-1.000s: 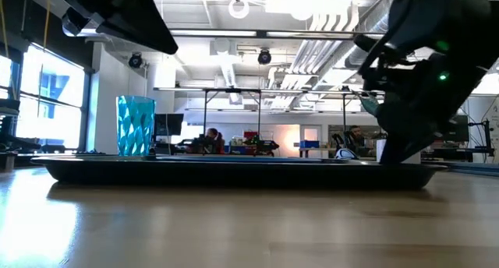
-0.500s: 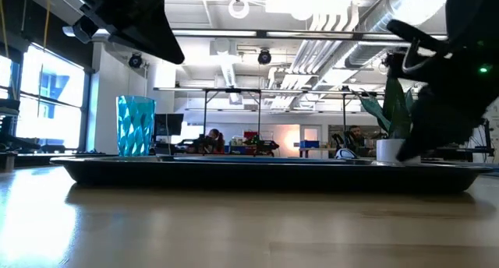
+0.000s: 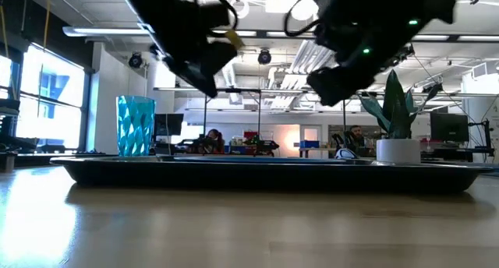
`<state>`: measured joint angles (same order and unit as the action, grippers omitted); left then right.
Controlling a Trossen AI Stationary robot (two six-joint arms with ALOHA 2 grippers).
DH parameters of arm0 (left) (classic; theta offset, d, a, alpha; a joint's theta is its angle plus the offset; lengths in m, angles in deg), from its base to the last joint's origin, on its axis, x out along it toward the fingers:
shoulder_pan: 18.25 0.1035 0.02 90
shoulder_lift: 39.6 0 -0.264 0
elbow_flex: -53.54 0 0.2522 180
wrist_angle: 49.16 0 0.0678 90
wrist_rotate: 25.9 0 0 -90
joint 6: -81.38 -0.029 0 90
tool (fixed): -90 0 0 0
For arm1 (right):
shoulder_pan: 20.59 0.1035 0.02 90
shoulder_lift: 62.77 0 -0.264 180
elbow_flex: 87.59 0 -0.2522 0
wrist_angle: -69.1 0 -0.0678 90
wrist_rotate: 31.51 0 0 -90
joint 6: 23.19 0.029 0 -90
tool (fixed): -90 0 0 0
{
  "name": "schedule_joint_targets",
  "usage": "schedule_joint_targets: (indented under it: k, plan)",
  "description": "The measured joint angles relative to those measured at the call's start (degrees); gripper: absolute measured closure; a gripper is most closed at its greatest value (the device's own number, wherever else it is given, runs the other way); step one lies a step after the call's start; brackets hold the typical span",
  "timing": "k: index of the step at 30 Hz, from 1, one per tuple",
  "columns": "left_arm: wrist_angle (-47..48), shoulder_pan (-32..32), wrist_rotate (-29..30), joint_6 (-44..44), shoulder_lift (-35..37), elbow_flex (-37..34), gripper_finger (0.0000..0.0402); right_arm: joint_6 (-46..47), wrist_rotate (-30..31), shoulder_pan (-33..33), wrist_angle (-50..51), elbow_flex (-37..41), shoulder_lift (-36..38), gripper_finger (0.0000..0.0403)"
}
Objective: Pick and place plate/cup/fork/spoon on tray
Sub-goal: Put the orange fork on the serving tray to the right side of the blue plate
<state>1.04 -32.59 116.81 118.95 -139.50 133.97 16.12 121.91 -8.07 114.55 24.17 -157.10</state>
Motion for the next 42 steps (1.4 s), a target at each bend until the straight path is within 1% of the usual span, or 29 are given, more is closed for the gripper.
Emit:
schedule_joint_targets:
  k: [3, 5, 6, 8, 10, 11, 12, 14, 15, 17, 18, 20, 21, 22, 24, 25, 27, 28, 29, 31, 32, 34, 37, 41, 42]
  plan:
    - [-2.5, 4.2, -8.5, -11.3, 0.5, -0.3, 0.0401, -12.0, -0.2, -3.9, -6.9, -0.5, 0.2, 0.0326]
    - [-4.5, 6.6, -13.3, -15.7, 0.9, -0.1, 0.0401, -19.1, -1.1, -6.8, -11.8, 0.1, 0.9, 0.0321]
    - [-3.7, 7.8, -15.0, -17.1, 1.6, -0.2, 0.0401, -22.1, -2.6, -8.4, -14.7, 0.9, 1.6, 0.0321]
    - [-4.7, 9.5, -16.3, -18.2, 2.5, -0.3, 0.0401, -26.9, -7.8, -12.1, -20.3, 3.6, 3.6, 0.0320]
    - [-6.4, 11.1, -16.5, -19.4, 4.1, -1.5, 0.0401, -28.9, -15.4, -16.0, -28.0, 7.4, 5.9, 0.0320]
    - [-7.8, 11.6, -16.3, -20.8, 4.7, -2.3, 0.0401, -29.1, -19.0, -17.8, -31.9, 9.7, 7.1, 0.0320]
    - [-11.3, 12.3, -16.3, -22.6, 5.3, -3.1, 0.0401, -29.1, -23.0, -19.4, -36.0, 12.2, 8.4, 0.0320]
    - [-16.3, 13.8, -17.1, -28.1, 7.2, -5.9, 0.0401, -27.6, -30.5, -21.9, -44.3, 17.0, 10.5, 0.0320]
    - [-20.1, 14.7, -18.8, -31.3, 7.8, -7.0, 0.0401, -26.2, -33.6, -22.9, -47.9, 19.5, 11.9, 0.0320]
    - [-27.3, 17.0, -25.8, -36.7, 9.0, -10.0, 0.0401, -24.6, -37.3, -24.0, -55.1, 23.7, 13.6, 0.0320]
    - [-30.2, 18.1, -31.2, -39.2, 9.3, -11.4, 0.0401, -24.2, -37.6, -24.2, -58.0, 25.6, 14.3, 0.0320]
    - [-36.9, 20.2, -43.5, -43.9, 9.1, -13.7, 0.0401, -24.1, -37.2, -24.3, -59.8, 28.4, 16.5, 0.0320]
    - [-39.1, 21.1, -47.6, -46.0, 9.1, -14.9, 0.0401, -23.7, -37.2, -24.1, -60.9, 28.9, 17.0, 0.0320]
    - [-41.6, 21.8, -50.1, -48.4, 9.0, -15.8, 0.0401, -23.1, -37.7, -23.9, -60.6, 30.0, 18.4, 0.0320]
    - [-47.9, 23.2, -50.4, -53.7, 7.7, -16.5, 0.0401, -21.7, -37.4, -23.2, -60.4, 31.2, 19.6, 0.0320]
    - [-48.8, 24.2, -49.6, -55.5, 7.7, -16.9, 0.0401, -21.3, -37.7, -22.8, -60.6, 31.5, 19.7, 0.0320]
    - [-54.2, 26.5, -47.8, -57.2, 6.4, -16.4, 0.0399, -21.3, -37.8, -21.9, -60.0, 32.3, 20.2, 0.0320]
    - [-55.7, 28.1, -48.9, -57.2, 5.6, -15.4, 0.0399, -20.9, -37.9, -21.4, -60.3, 32.3, 19.8, 0.0320]
    - [-54.1, 29.9, -51.2, -56.6, 5.1, -14.2, 0.0399, -19.9, -37.5, -21.0, -60.4, 32.2, 19.5, 0.0320]
    - [-53.2, 33.4, -56.4, -54.7, 1.0, -8.7, 0.0399, -18.5, -37.4, -20.4, -60.1, 32.2, 19.2, 0.0320]
    - [-49.6, 35.1, -58.3, -54.1, -0.7, -6.2, 0.0398, -17.9, -37.3, -19.9, -60.7, 32.1, 18.6, 0.0320]
    - [-43.7, 37.6, -59.2, -54.0, -5.5, 0.7, 0.0397, -16.5, -37.5, -19.3, -59.7, 32.1, 18.5, 0.0320]
    - [-32.8, 40.1, -59.3, -56.9, -11.6, 10.2, 0.0383, -14.4, -37.4, -17.8, -59.2, 32.0, 18.3, 0.0320]
    - [-23.1, 41.2, -59.9, -62.1, -18.6, 19.9, 0.0355, -13.1, -36.4, -16.4, -56.5, 32.0, 18.9, 0.0319]
    - [-21.9, 41.4, -60.0, -63.5, -20.3, 21.8, 0.0348, -12.5, -36.5, -16.4, -56.2, 32.1, 19.0, 0.0319]
